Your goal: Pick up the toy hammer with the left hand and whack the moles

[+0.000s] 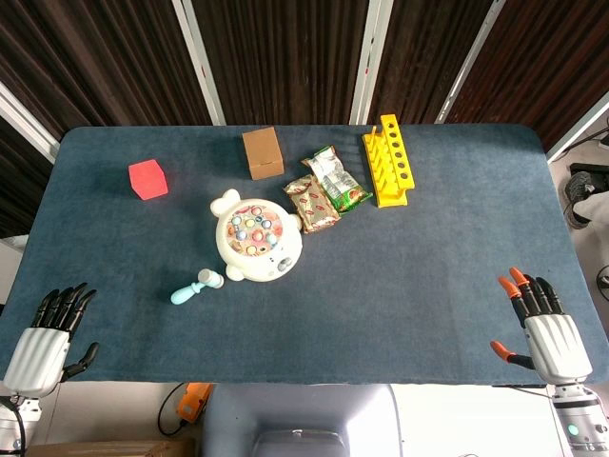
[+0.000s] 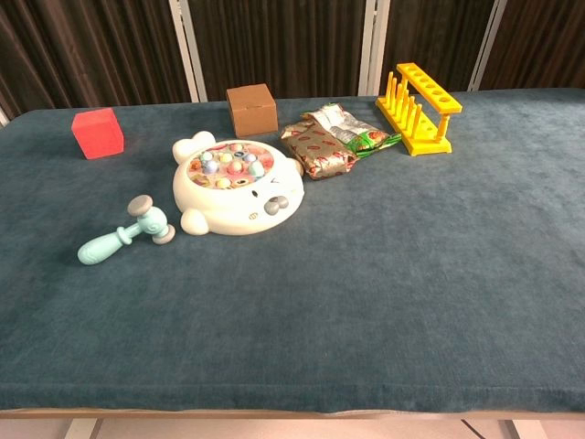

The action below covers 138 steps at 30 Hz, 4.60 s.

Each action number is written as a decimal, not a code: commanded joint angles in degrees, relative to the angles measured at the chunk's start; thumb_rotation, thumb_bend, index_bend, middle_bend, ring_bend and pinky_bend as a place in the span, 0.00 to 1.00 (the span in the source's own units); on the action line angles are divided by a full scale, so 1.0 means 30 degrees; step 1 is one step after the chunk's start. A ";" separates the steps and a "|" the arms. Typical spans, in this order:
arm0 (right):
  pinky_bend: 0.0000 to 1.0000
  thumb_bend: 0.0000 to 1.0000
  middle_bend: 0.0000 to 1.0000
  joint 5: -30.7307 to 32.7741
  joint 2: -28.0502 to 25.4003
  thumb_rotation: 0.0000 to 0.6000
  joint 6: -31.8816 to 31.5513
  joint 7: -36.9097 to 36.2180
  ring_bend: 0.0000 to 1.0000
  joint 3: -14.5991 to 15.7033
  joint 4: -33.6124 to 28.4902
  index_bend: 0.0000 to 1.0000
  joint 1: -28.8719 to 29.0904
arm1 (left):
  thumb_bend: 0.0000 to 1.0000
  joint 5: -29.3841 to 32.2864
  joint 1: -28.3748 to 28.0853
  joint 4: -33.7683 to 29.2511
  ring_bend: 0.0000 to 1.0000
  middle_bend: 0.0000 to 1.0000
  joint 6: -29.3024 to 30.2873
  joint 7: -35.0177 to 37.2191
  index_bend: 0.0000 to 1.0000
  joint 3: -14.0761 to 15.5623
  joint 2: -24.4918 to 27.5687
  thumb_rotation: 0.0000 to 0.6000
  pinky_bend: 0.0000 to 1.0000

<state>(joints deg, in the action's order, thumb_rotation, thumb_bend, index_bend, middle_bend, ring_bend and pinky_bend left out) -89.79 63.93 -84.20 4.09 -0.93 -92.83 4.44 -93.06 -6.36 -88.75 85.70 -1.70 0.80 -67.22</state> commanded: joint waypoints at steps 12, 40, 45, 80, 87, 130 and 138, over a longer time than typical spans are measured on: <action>0.00 0.22 0.00 0.0034 -0.0121 1.00 0.0070 -0.0184 0.00 0.0055 -0.0013 0.00 -0.0037 | 0.34 0.1542 -0.2468 0.0668 0.01 0.02 -0.4057 0.2259 0.00 -0.0864 -0.3943 1.00 0.11; 0.00 0.22 0.00 0.0036 -0.0938 1.00 0.0669 -0.1816 0.00 0.0275 -0.0137 0.00 0.0107 | 0.35 0.7560 -0.5709 0.4731 0.20 0.27 -0.6747 -0.3755 0.21 -0.4271 -1.0569 1.00 0.21; 0.00 0.22 0.00 0.0111 -0.0952 1.00 0.0770 -0.1841 0.00 0.0263 -0.0100 0.00 0.0143 | 0.35 0.7996 -0.6077 0.5241 0.21 0.29 -0.6995 -0.3848 0.23 -0.4453 -1.0991 1.00 0.23; 0.00 0.22 0.00 0.0431 -0.1027 1.00 0.0862 -0.1946 0.00 0.0159 0.0032 0.00 0.0146 | 0.44 1.0005 -0.7483 0.6672 0.33 0.41 -0.7669 -0.4057 0.41 -0.5136 -1.2191 1.00 0.26; 0.00 0.22 0.00 0.0409 -0.1033 1.00 0.0860 -0.1937 0.00 0.0169 0.0022 0.00 0.0144 | 0.44 1.0113 -0.7575 0.6726 0.33 0.41 -0.7756 -0.4010 0.41 -0.5059 -1.2174 1.00 0.26; 0.00 0.22 0.00 0.0389 -0.0962 1.00 0.0848 -0.1787 0.00 0.0184 0.0026 0.00 0.0127 | 0.72 1.0127 -0.7877 0.8532 0.62 0.73 -0.7079 -0.3019 0.68 -0.5252 -1.2969 1.00 0.55; 0.00 0.22 0.00 0.0301 -0.0963 1.00 0.0827 -0.1734 0.00 0.0241 -0.0030 0.00 0.0106 | 0.80 0.9266 -0.7554 0.8304 0.67 0.78 -0.6241 -0.1327 0.65 -0.5348 -1.2833 1.00 0.71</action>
<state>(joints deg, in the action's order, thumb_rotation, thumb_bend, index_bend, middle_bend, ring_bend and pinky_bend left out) -88.89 61.04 -81.71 -1.11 -0.20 -92.92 4.76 -64.60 -29.34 -63.40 66.48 -7.00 -15.10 -106.00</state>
